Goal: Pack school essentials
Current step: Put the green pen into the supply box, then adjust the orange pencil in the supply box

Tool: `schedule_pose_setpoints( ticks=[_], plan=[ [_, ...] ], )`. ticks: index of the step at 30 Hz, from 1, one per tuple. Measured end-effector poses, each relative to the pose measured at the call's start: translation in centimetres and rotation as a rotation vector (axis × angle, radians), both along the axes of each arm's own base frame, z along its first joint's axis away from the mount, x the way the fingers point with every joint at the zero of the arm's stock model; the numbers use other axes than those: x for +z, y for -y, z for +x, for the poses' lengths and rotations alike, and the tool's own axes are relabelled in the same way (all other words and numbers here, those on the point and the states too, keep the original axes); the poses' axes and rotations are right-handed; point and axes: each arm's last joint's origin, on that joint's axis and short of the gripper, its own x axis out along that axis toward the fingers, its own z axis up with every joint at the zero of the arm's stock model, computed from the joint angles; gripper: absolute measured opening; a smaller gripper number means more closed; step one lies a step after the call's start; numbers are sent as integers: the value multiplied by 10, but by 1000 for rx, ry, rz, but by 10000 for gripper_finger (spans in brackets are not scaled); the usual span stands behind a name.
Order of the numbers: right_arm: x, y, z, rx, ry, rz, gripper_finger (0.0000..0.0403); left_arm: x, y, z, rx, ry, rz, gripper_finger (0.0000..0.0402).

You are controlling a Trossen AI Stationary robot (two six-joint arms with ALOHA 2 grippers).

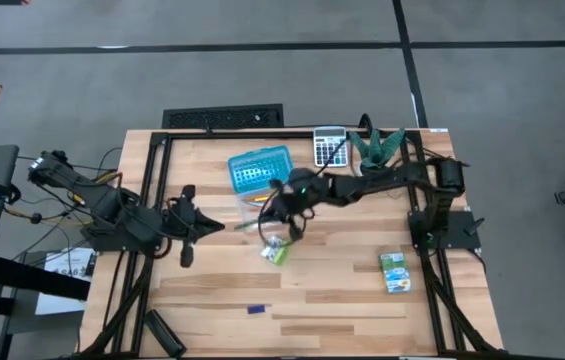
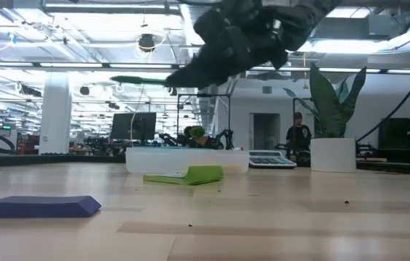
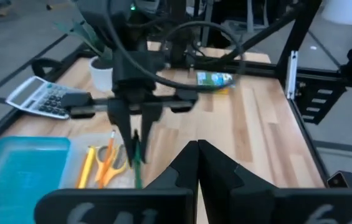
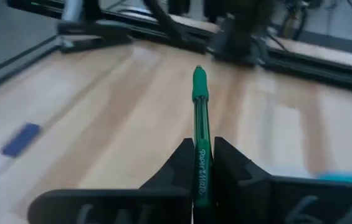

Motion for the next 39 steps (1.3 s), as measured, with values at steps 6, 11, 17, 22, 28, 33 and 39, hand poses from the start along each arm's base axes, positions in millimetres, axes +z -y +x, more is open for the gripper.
schedule_pose_setpoints(
  ticks=[6,11,17,22,28,33,39],
  plan=[
    [-26,46,-29,-83,-18,33,36,0,-6,-8,16,-23,65,0],
    [-57,62,-36,-107,-8,95,43,-2,-6,-9,21,-39,106,0],
    [-86,67,-28,-100,36,115,41,-4,-7,-8,34,-55,126,0],
    [-105,68,-26,-118,-14,170,47,-4,-7,-8,37,-60,123,0],
    [-107,69,-26,-133,-24,190,57,-4,-7,-9,37,-61,124,0],
    [-104,68,-26,-134,-26,197,83,-4,-7,-9,37,-61,123,0],
    [-104,67,-25,-134,-28,198,147,-4,-7,-9,41,-60,116,0]
  ],
)
